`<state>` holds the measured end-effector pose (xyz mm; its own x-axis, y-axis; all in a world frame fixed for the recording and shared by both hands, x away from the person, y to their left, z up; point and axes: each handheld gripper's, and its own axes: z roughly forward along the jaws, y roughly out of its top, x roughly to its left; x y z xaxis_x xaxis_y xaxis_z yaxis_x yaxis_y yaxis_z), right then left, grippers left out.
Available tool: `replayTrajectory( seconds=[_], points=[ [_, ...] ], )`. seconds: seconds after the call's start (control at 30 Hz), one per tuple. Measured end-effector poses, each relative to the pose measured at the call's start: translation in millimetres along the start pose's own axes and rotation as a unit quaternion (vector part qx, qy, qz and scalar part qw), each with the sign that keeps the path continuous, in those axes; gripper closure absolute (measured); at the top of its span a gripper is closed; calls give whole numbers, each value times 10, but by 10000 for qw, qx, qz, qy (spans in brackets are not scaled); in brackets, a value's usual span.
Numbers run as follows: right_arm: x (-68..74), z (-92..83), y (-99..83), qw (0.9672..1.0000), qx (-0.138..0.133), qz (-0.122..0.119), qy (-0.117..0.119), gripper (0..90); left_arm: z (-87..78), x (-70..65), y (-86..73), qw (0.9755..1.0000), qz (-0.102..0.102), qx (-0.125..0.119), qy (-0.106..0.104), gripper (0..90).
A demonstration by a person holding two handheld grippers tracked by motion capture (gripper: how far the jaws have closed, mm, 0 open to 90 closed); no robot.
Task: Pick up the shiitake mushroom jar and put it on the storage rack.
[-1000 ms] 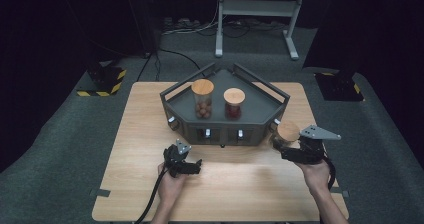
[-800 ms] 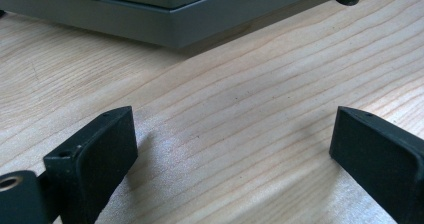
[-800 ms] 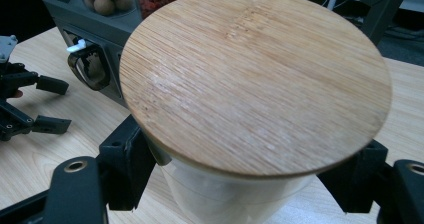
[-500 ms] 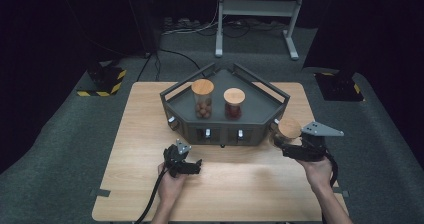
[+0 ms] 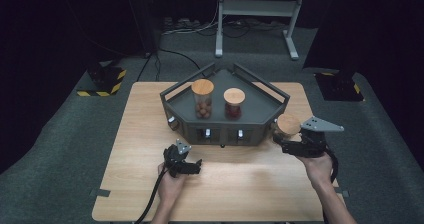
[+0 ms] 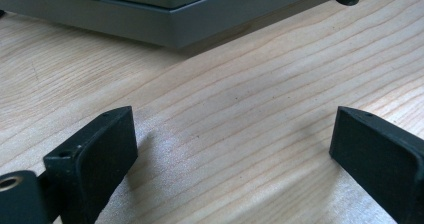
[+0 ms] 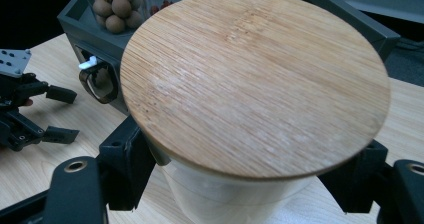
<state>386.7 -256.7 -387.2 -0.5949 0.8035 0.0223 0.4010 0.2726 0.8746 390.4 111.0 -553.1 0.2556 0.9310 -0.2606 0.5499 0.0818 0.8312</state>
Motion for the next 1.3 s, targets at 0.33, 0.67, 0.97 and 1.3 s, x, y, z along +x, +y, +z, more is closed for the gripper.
replayTrajectory(
  seconds=[0.33, 0.67, 0.97, 1.3],
  points=[
    [2, 10, 82, 10000, -16, -30, 41, 250, 0, 0, 0, 10000, 0, -1, 0, 49],
    [20, 17, 186, 9999, -32, -122, 60, 250, 0, 0, 0, 10000, 3, 1, 1, 49],
    [24, 19, 289, 9998, -58, -178, 65, 250, 0, 0, 0, 10000, 2, 2, 0, 49],
    [-48, 83, 360, 9999, -21, -10, 116, 250, -1, 0, 0, 10000, 4, 4, 0, 48]
  ],
)
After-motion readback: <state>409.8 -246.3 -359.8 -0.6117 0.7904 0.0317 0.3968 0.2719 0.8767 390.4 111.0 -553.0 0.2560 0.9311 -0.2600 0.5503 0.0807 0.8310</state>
